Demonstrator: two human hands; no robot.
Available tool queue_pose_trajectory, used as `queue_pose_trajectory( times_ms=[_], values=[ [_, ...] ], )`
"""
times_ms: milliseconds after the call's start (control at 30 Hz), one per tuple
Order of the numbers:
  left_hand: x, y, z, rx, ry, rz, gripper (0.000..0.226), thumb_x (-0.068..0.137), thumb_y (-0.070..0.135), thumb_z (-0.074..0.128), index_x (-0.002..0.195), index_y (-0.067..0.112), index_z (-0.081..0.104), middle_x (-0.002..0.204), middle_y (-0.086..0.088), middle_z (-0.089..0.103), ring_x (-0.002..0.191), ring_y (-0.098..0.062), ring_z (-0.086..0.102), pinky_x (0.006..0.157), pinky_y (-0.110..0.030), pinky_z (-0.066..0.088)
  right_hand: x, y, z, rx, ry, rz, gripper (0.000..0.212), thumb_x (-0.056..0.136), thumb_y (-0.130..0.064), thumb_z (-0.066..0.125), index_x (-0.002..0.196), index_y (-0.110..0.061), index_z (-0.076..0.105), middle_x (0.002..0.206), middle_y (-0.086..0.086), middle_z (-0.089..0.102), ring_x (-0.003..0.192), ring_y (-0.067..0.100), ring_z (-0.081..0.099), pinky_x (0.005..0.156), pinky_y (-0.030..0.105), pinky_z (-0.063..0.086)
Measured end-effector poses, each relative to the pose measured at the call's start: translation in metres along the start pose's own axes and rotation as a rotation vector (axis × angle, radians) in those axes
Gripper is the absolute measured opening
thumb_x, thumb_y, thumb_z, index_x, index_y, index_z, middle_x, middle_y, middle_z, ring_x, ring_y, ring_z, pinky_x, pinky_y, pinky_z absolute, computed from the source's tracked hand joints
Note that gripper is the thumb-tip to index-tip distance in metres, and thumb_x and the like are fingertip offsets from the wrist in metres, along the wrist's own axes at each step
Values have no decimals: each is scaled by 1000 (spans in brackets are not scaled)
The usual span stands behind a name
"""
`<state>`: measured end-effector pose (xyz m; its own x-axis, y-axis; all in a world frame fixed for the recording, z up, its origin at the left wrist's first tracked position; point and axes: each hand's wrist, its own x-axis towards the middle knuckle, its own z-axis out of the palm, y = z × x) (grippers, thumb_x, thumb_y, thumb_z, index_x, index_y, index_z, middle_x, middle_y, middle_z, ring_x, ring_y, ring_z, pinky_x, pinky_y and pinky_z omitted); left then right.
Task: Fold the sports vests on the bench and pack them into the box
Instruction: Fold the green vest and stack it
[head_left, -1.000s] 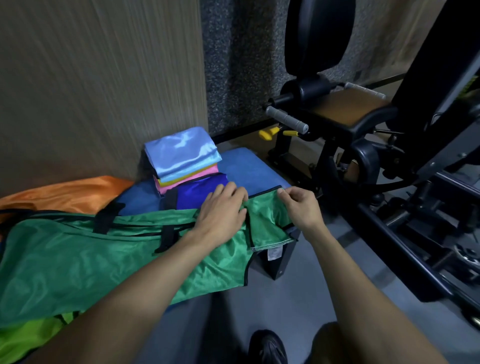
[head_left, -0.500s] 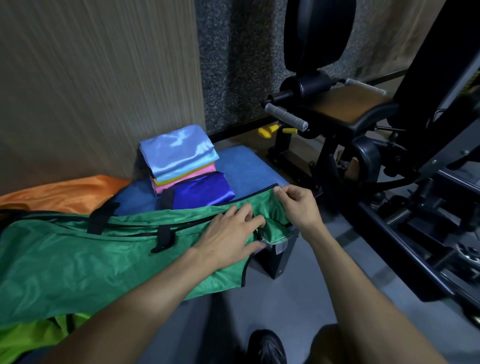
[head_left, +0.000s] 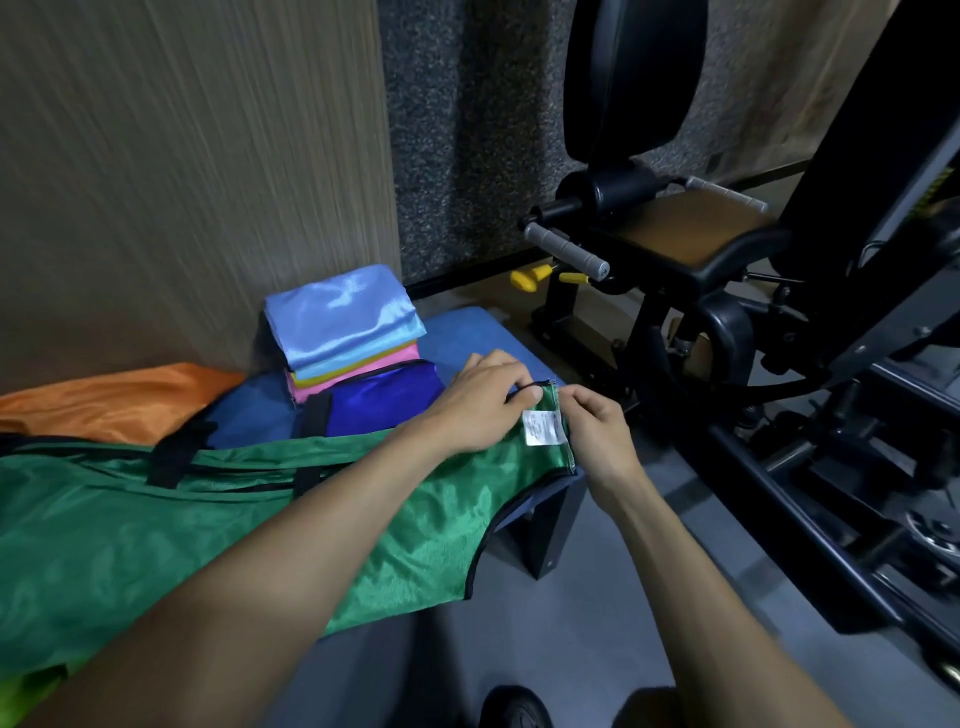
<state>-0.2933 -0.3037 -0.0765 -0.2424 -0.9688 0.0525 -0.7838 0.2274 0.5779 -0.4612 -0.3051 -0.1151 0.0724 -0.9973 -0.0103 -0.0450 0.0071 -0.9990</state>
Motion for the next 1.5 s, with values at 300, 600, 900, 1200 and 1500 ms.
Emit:
queue_pose_trajectory(
  times_ms=[300, 600, 900, 1200, 1500],
  values=[
    [-23, 2, 21, 336, 307, 38, 23, 96, 32, 62, 118, 25, 60, 121, 5, 53, 111, -22, 47, 92, -39, 41, 9, 7, -1, -285, 11, -43, 28, 94, -26, 66, 70, -10, 65, 64, 8, 67, 61, 15, 58, 64, 36, 48],
    [-141, -49, 14, 516, 88, 79, 44, 98, 49, 35, 120, 25, 64, 124, 7, 60, 113, -20, 55, 93, -42, 53, 15, 7, 8, -461, 95, 59, 38, 97, -45, 59, 74, -18, 70, 76, 6, 74, 80, 28, 70, 77, 45, 55],
    [-152, -56, 15, 591, 160, -42, 47, 99, 54, 37, 127, 25, 60, 147, -1, 45, 140, -30, 35, 115, -50, 34, 3, -3, 24, -660, 36, 13, 18, 89, -29, 73, 84, -13, 66, 76, 5, 69, 71, 25, 67, 66, 44, 57],
    [-160, -92, -33, 723, 374, -241, 52, 69, 6, 72, 113, 28, 58, 114, 4, 55, 97, -27, 53, 80, -40, 44, 7, 1, 26, -747, 108, 22, 24, 91, -20, 52, 79, 0, 58, 73, 18, 62, 67, 35, 59, 59, 41, 48],
    [-134, -109, -79, 449, 506, -300, 36, 87, 27, 76, 117, 25, 57, 112, 3, 54, 99, -25, 57, 74, -43, 54, 10, 5, 24, -688, 136, 3, 36, 93, -26, 57, 66, -3, 51, 59, 15, 54, 56, 33, 53, 52, 36, 36]
  ],
)
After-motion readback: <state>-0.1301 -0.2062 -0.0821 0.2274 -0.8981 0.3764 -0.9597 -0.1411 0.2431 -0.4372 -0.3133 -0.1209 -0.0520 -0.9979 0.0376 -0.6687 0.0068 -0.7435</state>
